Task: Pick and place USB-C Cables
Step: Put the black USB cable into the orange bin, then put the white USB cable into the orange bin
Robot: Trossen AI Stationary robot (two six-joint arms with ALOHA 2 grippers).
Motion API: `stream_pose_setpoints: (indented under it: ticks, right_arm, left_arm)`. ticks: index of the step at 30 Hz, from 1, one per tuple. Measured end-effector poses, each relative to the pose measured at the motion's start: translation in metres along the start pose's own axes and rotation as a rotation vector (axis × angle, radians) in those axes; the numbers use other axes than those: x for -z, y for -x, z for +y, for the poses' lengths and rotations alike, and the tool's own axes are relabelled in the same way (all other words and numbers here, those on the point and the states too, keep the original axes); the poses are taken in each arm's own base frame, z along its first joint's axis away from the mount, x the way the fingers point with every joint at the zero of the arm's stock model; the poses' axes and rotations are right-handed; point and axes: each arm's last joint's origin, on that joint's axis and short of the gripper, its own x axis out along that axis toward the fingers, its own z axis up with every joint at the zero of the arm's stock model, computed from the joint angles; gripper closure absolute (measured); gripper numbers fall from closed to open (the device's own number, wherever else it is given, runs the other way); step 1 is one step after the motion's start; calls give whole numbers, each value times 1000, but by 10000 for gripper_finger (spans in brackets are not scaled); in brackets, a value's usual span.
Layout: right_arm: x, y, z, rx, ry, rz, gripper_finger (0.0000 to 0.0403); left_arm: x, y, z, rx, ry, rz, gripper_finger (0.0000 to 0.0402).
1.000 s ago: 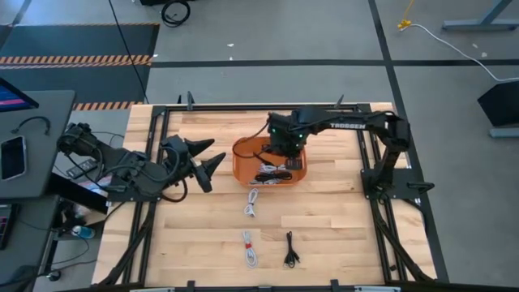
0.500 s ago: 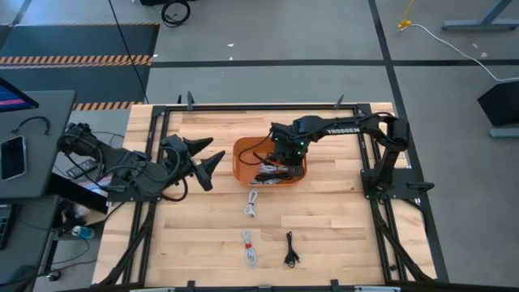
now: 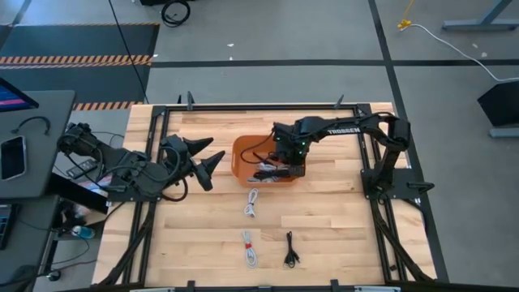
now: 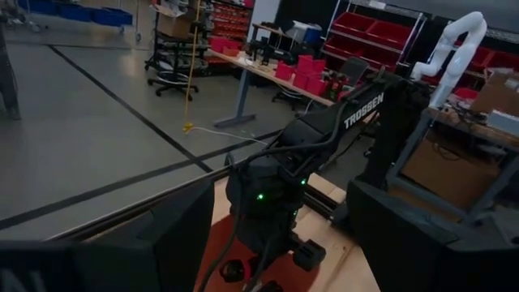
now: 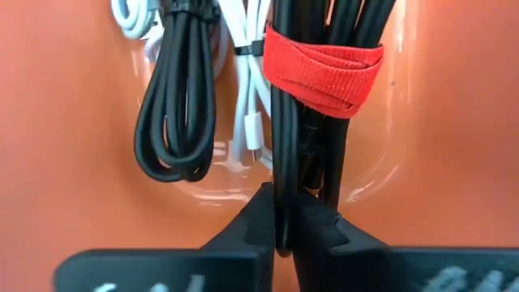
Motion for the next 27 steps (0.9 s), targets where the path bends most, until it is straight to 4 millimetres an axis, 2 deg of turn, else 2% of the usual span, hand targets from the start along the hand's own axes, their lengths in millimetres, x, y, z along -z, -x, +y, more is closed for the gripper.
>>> stream_pose_setpoints:
  ticks: [4,8,10,13,17,21,24,27]
  right_arm:
    - [-1,-1,4,-2,16,2,333]
    - [-1,0,9,-9,25,-1,321]
    - [-3,5,11,-18,27,5,320]
    - [-15,22,14,1,42,-32,321]
    - [-35,61,20,23,72,-113,321]
    - [-49,108,27,39,91,-206,320]
    - [-54,147,32,58,104,-289,320]
    - [-56,183,38,73,118,-380,321]
  left_arm:
    - [0,0,0,0,3,0,114]
    - [0,0,0,0,3,0,114]
    - [0,0,0,0,2,0,114]
    - [0,0,0,-1,0,1,114]
    - [5,0,3,-15,-12,26,114]
    - [21,1,15,-52,56,137,114]
    - [43,1,21,-99,159,309,116]
    - [71,-1,19,-189,212,507,121]
